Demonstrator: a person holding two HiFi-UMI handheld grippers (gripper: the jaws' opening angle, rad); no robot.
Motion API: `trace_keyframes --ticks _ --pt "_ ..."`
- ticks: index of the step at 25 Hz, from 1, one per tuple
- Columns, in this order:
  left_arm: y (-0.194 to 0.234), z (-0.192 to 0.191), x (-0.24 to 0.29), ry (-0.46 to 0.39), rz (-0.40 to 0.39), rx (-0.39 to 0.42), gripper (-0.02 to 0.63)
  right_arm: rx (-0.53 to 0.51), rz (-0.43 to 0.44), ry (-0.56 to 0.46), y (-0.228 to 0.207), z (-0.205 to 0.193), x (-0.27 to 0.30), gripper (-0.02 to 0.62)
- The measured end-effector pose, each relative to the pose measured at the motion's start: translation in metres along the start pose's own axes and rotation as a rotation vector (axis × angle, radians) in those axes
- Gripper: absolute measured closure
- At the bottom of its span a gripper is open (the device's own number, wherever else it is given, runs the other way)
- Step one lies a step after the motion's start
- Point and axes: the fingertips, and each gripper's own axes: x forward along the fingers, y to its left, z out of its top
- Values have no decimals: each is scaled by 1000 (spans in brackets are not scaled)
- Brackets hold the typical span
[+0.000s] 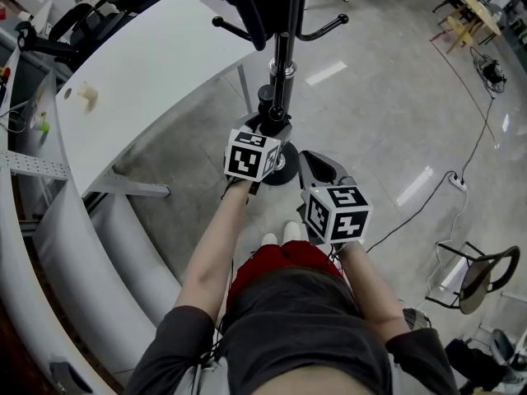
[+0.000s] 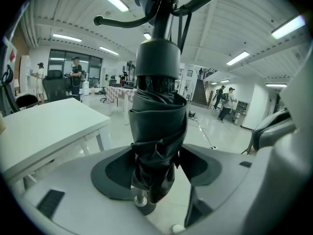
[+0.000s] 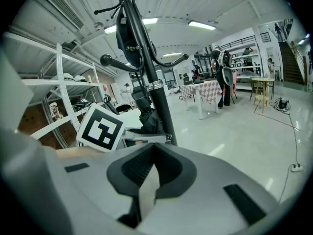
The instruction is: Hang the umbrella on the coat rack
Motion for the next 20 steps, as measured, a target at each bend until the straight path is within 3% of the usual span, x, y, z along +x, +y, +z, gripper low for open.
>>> trace_keyframes --ticks 14,20 --pt "11 2 -57 -106 39 -65 333 -15 2 -28 10 5 -8 577" --pt "11 -7 -88 -130 45 -72 391 -20 10 -44 19 5 -16 577"
